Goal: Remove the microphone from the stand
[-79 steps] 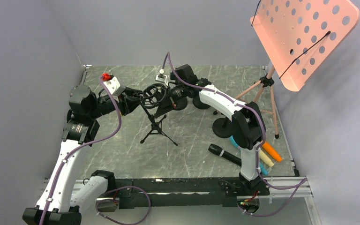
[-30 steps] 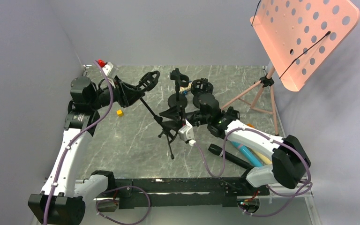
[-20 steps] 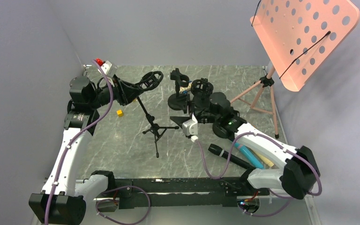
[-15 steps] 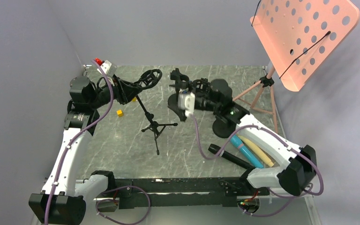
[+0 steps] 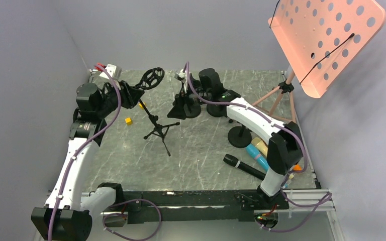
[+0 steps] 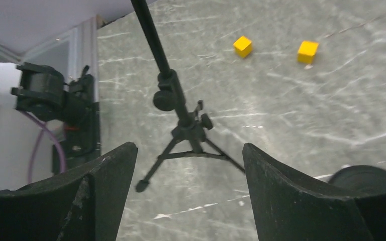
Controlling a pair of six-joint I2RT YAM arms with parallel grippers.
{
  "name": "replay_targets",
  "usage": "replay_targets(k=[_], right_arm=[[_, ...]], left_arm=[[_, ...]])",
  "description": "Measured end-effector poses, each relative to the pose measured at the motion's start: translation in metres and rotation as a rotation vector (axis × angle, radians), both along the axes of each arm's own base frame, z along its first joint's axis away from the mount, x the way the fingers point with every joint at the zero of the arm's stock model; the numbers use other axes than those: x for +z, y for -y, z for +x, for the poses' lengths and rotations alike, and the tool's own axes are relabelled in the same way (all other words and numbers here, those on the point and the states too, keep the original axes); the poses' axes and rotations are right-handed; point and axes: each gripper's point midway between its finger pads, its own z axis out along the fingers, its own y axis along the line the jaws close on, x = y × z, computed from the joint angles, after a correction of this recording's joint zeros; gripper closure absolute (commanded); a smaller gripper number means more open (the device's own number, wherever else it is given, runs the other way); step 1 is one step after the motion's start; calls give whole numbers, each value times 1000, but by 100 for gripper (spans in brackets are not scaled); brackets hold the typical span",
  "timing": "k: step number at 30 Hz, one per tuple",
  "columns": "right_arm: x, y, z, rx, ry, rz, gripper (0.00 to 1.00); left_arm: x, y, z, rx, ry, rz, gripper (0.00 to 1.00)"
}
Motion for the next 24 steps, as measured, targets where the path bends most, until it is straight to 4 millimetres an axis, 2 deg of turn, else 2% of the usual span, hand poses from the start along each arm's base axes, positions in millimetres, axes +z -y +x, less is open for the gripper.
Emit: replay_targets(k=[5, 9, 16, 24], right_arm=[[-17, -11, -10, 18, -164, 8, 25], [-31, -27, -13, 41, -234, 15, 25], [-53, -53, -24, 75, -304, -2, 28], [-55, -67, -23, 73, -335, 32, 38]], left_arm=[[-19, -9, 4, 66, -42, 2, 100], [-31, -15, 5, 105, -76, -1, 100], [-31, -23, 3, 160, -73, 1, 100], [-31, -28, 4, 195, -80, -10, 100]])
